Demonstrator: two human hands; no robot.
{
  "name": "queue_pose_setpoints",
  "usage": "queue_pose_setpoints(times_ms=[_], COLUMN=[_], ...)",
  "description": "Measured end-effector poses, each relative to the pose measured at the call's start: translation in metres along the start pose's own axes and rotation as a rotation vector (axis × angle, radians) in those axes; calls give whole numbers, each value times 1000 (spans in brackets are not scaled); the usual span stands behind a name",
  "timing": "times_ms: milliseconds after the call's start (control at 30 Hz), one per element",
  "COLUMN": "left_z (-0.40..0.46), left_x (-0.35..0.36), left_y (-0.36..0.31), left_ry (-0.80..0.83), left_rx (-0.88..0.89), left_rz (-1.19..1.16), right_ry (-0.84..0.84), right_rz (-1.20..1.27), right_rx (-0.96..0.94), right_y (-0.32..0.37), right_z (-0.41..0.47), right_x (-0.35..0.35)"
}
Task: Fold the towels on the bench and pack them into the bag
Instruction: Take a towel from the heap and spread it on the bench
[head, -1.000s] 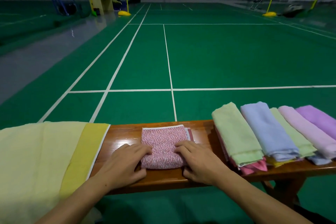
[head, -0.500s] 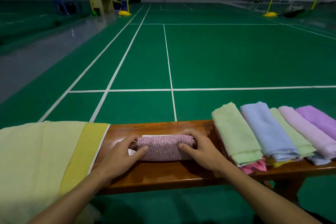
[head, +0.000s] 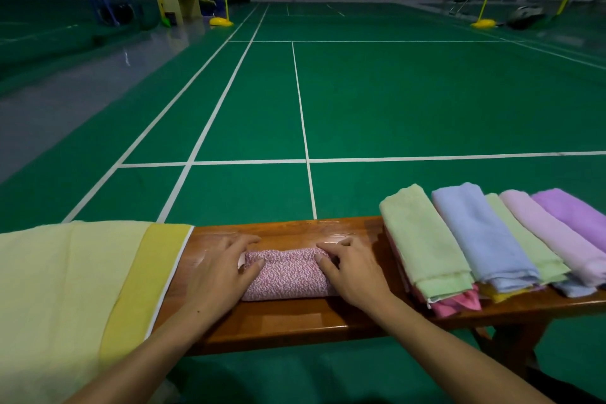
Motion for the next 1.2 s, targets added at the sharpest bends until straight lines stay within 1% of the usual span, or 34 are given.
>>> queue_pose_setpoints(times_ms=[67, 100, 167, 200, 233, 300, 367, 467, 567, 633, 700, 800, 867, 1000, 1133, 1200], left_z=[0, -1, -3, -4, -4, -4, -3, -2, 0, 1, 1, 1, 3, 12, 19, 20], left_x=[3, 5, 9, 11, 12, 13, 13, 8, 1, 1, 2, 1, 4, -3, -20, -25], left_y=[-6, -9, -12, -11, -9, -4, -1, 5, 14, 16, 15, 12, 15, 11, -2, -5], left_ry=[-21, -17, 11, 26, 39, 72, 102, 116, 165, 196, 233, 325, 389, 369, 343, 316], left_rx=[133, 183, 219, 219, 210, 169, 103, -60, -218, -286, -341, -476, -500, -352, -217, -185], left_rz=[31, 53, 127, 154, 166, 168, 130, -1, -32, -76, -194, -515, -649, -847, -879, -882], right_ry=[-49, -109, -182, -180, -135, -29, 33, 52, 42, 23, 14, 39, 130, 307, 464, 497], right_rz=[-123, -195, -285, -300, -306, -326, -309, -325, -348, -328, -284, -292, -227, 85, 472, 573], right_rx=[-28, -80, -255, -351, -428, -473, -421, -361, -368, -365, -353, -347, -334, -251, -173, -172], right_y=[8, 15, 32, 40, 45, 49, 44, 37, 38, 43, 45, 48, 48, 40, 43, 49], right_z=[-1, -2, -7, -10, -13, -17, -15, -8, -8, -11, -11, -10, -8, 5, 12, 16], right_x=[-5, -8, -6, -2, 4, 15, 17, 10, 8, 6, 6, 8, 10, 13, 16, 15])
Point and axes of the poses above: each hand's wrist, its own z-axis towards the middle knuckle, its own x-axis out of the palm, y = z × x, the point moved 5 cm from there along z, towards the middle knuckle, and after that the axes turned 3 degrees about -z, right-handed, at the moved point
